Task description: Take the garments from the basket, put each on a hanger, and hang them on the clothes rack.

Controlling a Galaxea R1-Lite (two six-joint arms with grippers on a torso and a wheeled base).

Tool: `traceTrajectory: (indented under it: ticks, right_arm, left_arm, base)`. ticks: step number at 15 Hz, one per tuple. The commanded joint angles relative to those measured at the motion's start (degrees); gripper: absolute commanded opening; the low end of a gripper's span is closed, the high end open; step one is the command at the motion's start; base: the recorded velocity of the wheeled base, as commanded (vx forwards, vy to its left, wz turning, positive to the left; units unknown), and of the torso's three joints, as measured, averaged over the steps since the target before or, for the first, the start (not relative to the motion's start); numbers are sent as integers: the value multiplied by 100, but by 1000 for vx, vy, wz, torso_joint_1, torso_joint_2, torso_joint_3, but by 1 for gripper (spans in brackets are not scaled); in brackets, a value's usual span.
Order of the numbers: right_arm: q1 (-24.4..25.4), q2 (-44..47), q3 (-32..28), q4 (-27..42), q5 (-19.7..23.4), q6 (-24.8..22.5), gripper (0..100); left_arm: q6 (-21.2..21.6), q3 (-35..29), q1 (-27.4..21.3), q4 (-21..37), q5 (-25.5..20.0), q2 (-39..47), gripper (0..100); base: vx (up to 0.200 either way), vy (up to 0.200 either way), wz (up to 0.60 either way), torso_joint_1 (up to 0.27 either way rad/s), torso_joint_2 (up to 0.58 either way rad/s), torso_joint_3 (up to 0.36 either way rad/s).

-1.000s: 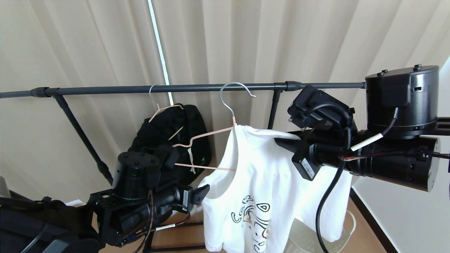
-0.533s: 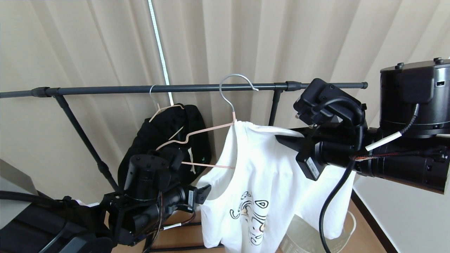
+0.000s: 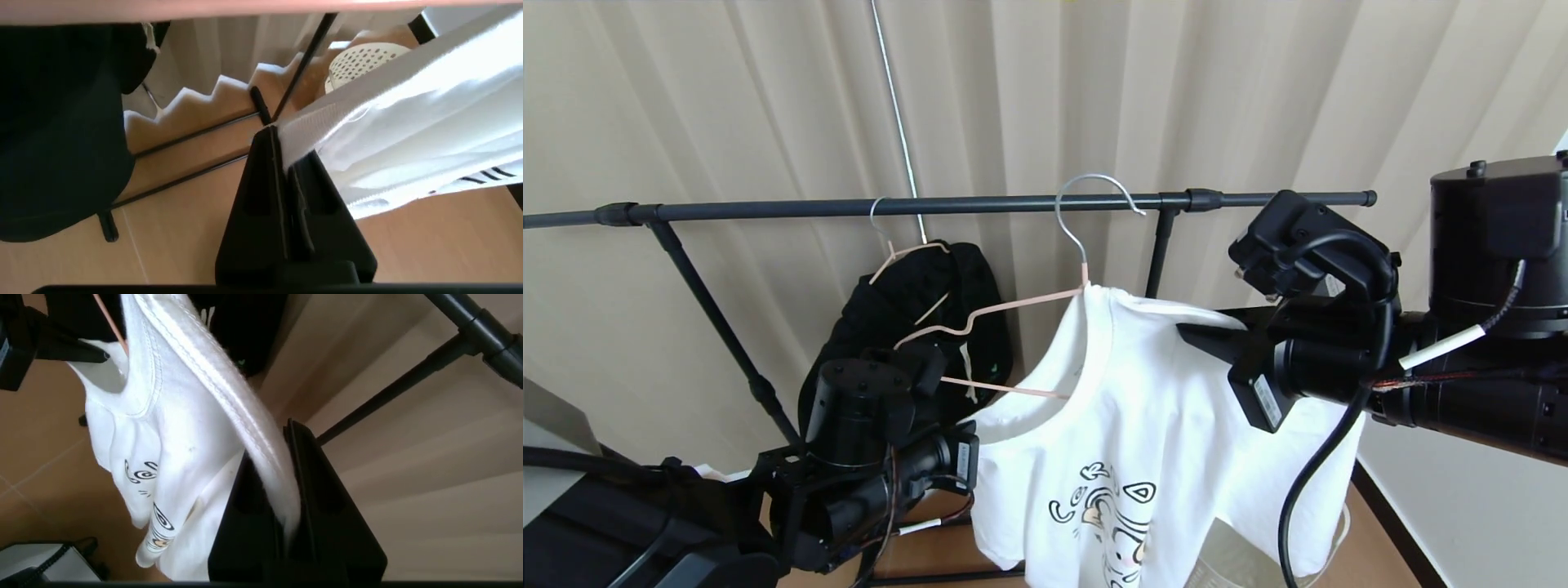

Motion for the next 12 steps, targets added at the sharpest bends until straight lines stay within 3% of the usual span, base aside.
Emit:
traceTrajectory:
  ticks: [1,6,8,12]
  right_arm:
    - [-7,-117,288,-15,27,93,0]
    - [-112,-126,1237,-1202,44,524,0]
    - [-182,32,1281,-1597,-8,506,0]
    - [-437,103,1264,-1641,36,489,0]
  left_arm:
    - [31,147,17,1,46,-402,0]
    - [251,235,43,10,54,-674,0]
    - [550,217,131,10,63,-701,0]
    - [576,24,157,36,160,-648,0]
  base:
    - [0,0,0,0,0,0]
    - [0,0,0,0,0,0]
    - [0,0,0,0,0,0]
    - [0,0,0,0,0,0]
